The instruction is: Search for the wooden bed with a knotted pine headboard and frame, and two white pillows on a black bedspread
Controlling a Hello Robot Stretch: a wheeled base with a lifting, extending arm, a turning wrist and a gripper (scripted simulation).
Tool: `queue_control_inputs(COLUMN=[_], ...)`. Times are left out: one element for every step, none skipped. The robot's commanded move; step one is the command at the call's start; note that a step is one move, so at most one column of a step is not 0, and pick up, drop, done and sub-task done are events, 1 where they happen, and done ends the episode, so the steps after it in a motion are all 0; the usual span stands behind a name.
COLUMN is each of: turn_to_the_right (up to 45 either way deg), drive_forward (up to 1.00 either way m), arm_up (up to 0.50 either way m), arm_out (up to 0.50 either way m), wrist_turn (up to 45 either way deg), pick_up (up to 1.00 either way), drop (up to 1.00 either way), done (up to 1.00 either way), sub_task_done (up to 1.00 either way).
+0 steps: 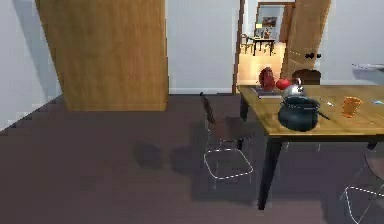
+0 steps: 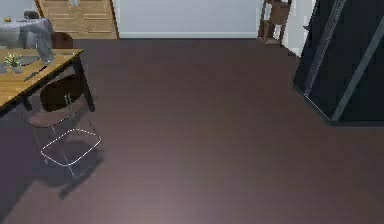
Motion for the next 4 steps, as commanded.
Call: queue_control_inputs(turn_to_the_right=[-18.0,0.0,-6.0,0.0], drive_forward=[0.0,1.0,0.0,0.1], arm_up=[0.0,0.0,0.0,0.0], arm_out=[0.0,0.0,0.0,0.0], wrist_turn=[0.0,0.0,0.0,0.0], pick_up=[0.0,0.0,0.0,0.0], drop=[0.0,0.0,0.0,0.0], done=[0.0,0.0,0.0,0.0], sub_task_done=[0.0,0.0,0.0,0.0])
